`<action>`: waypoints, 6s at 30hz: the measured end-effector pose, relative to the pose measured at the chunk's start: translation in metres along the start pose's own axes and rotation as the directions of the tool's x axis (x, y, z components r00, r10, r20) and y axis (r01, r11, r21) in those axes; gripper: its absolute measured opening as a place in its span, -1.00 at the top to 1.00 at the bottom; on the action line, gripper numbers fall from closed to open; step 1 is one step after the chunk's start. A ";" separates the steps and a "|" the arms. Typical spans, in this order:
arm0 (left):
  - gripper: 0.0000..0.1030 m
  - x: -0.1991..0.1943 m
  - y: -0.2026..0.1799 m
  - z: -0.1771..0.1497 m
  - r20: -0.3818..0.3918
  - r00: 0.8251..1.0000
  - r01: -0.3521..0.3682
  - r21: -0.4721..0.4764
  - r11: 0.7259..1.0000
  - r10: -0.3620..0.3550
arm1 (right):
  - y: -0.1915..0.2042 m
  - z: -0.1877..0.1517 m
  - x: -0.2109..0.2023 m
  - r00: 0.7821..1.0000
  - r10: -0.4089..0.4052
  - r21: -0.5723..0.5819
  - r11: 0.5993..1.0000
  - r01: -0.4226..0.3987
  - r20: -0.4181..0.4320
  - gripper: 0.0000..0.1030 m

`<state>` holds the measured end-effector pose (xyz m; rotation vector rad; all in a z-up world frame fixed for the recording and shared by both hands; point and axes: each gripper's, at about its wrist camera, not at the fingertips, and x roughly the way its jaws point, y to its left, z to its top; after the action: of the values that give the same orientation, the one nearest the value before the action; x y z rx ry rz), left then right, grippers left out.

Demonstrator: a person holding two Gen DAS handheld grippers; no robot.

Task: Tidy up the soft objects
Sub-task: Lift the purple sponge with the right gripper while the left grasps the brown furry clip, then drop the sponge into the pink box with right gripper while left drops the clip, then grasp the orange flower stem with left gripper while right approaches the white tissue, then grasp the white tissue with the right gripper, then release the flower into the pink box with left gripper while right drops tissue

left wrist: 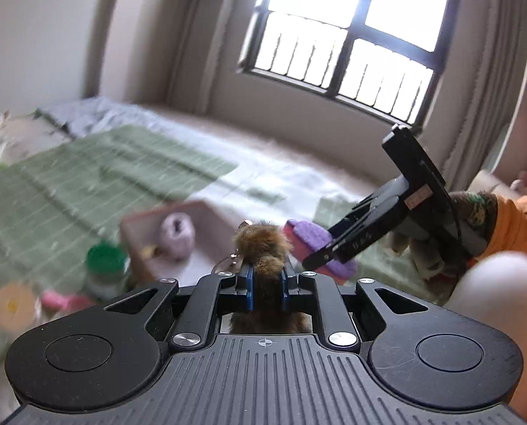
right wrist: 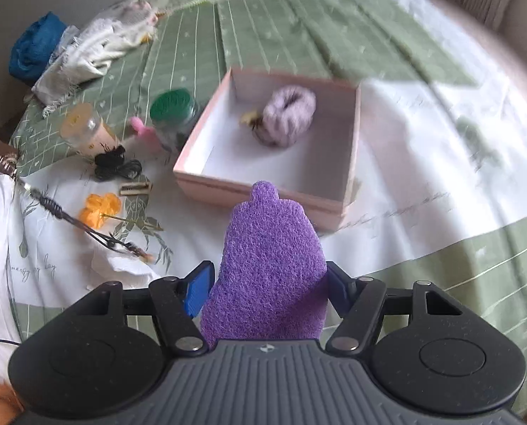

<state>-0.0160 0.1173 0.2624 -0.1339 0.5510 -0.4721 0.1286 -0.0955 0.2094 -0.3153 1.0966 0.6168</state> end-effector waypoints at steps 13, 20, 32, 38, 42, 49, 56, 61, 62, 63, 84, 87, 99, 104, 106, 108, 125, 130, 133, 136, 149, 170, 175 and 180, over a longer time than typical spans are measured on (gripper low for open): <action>0.66 0.047 -0.014 0.145 0.224 0.974 -0.066 0.116 0.991 0.038 | -0.027 0.075 -0.102 0.947 0.042 0.096 0.993 -0.076 0.317 -0.30; 0.44 0.125 0.048 0.132 0.199 0.969 -0.133 -0.065 0.989 0.144 | -0.046 0.137 -0.041 0.949 0.050 0.182 0.977 -0.111 0.311 -0.69; 0.45 0.157 0.101 0.070 0.028 0.999 -0.026 -0.197 0.980 0.032 | -0.069 0.113 0.060 0.986 0.044 0.308 0.947 -0.092 0.159 -0.69; 0.46 0.117 0.139 0.005 -0.120 0.984 -0.158 -0.286 0.945 0.128 | -0.040 0.099 0.071 0.991 -0.006 0.211 0.977 -0.022 0.131 -0.69; 0.46 0.073 0.139 -0.051 -0.199 0.931 -0.338 -0.152 0.929 0.306 | 0.015 0.085 0.075 0.989 -0.055 -0.005 0.998 0.057 0.134 -0.69; 0.45 0.050 0.157 -0.138 -0.323 0.902 -0.372 -0.244 0.896 0.287 | 0.111 0.065 0.125 0.998 0.058 -0.300 0.952 -0.061 -0.020 -0.69; 0.45 0.038 0.177 -0.144 -0.258 0.912 -0.391 -0.322 0.862 0.318 | 0.179 0.043 0.165 0.985 0.089 -0.441 0.885 -0.147 -0.149 -0.69; 0.45 0.046 0.178 -0.145 -0.294 0.870 -0.475 -0.291 0.831 0.395 | 0.193 0.076 0.184 0.970 0.070 -0.362 0.919 -0.153 -0.234 -0.69; 0.45 0.047 0.184 -0.148 -0.318 0.858 -0.495 -0.304 0.814 0.403 | 0.196 0.089 0.191 0.962 0.086 -0.304 0.938 -0.166 -0.260 -0.69; 0.46 0.047 0.190 -0.150 -0.334 0.855 -0.500 -0.330 0.801 0.396 | 0.197 0.102 0.199 0.955 0.097 -0.255 0.952 -0.171 -0.280 -0.69; 0.46 0.074 0.141 -0.154 -0.285 0.925 -0.304 -0.149 0.941 0.253 | 0.088 0.024 0.161 0.949 -0.152 -0.240 0.967 0.085 -0.276 0.09; 0.46 0.081 0.124 -0.152 -0.315 0.920 -0.266 -0.063 0.962 0.233 | 0.053 -0.001 0.150 0.961 -0.198 -0.232 0.961 0.151 -0.195 0.04; 0.45 0.069 0.149 -0.129 -0.267 0.906 -0.373 -0.134 0.918 0.329 | 0.114 -0.037 0.113 0.997 0.071 -0.554 0.831 -0.045 0.025 -0.62; 0.45 0.059 0.176 -0.157 -0.257 0.919 -0.369 -0.289 0.883 0.300 | 0.176 -0.019 0.137 0.977 0.189 -0.660 0.722 -0.209 -0.102 -0.67; 0.45 0.061 0.176 -0.156 -0.266 0.909 -0.388 -0.259 0.884 0.321 | 0.181 -0.024 0.152 0.971 0.167 -0.632 0.738 -0.237 -0.170 -0.61; 0.45 0.060 0.170 -0.151 -0.232 0.921 -0.364 -0.233 0.902 0.312 | 0.173 -0.040 0.152 0.975 0.147 -0.656 0.721 -0.222 -0.168 -0.05; 0.40 0.137 0.072 -0.141 -0.448 0.825 -0.107 0.474 0.874 0.344 | 0.001 -0.109 0.083 0.998 0.052 -0.076 0.996 -0.055 -0.036 0.61; 0.45 0.140 0.076 -0.156 -0.476 0.793 -0.062 0.557 0.828 0.379 | -0.007 -0.121 0.088 1.000 0.020 -0.018 1.000 -0.020 -0.012 -0.29; 0.47 0.137 0.079 -0.157 -0.483 0.794 -0.066 0.534 0.843 0.369 | -0.005 -0.119 0.089 1.000 0.002 -0.030 1.000 -0.002 0.016 -0.29; 0.52 0.138 0.080 -0.157 -0.489 0.789 -0.093 0.503 0.859 0.372 | 0.001 -0.109 0.096 0.999 0.040 -0.082 0.996 -0.038 0.025 -0.29; 0.62 0.109 0.053 -0.161 -0.426 0.840 -0.147 0.415 0.898 0.335 | 0.042 -0.069 0.119 0.995 0.078 -0.237 0.967 -0.090 -0.058 0.85; 0.52 0.224 0.129 0.030 -0.138 0.985 -0.136 -0.267 0.954 0.102 | -0.043 0.110 0.057 0.966 0.115 0.283 0.942 -0.180 0.233 0.83; 0.52 0.255 0.133 0.000 -0.317 0.931 -0.239 -0.148 0.960 0.183 | -0.054 0.100 0.137 0.996 0.071 0.327 0.941 -0.086 0.057 0.40; 0.52 0.229 0.145 0.002 -0.105 0.977 -0.206 -0.281 0.937 0.183 | -0.051 0.093 0.149 0.995 0.070 0.306 0.948 -0.088 0.069 0.04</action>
<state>0.2135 0.1389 0.1209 -0.3401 0.7016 -0.2008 0.2739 -0.0411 0.1126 0.0175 1.1355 0.5120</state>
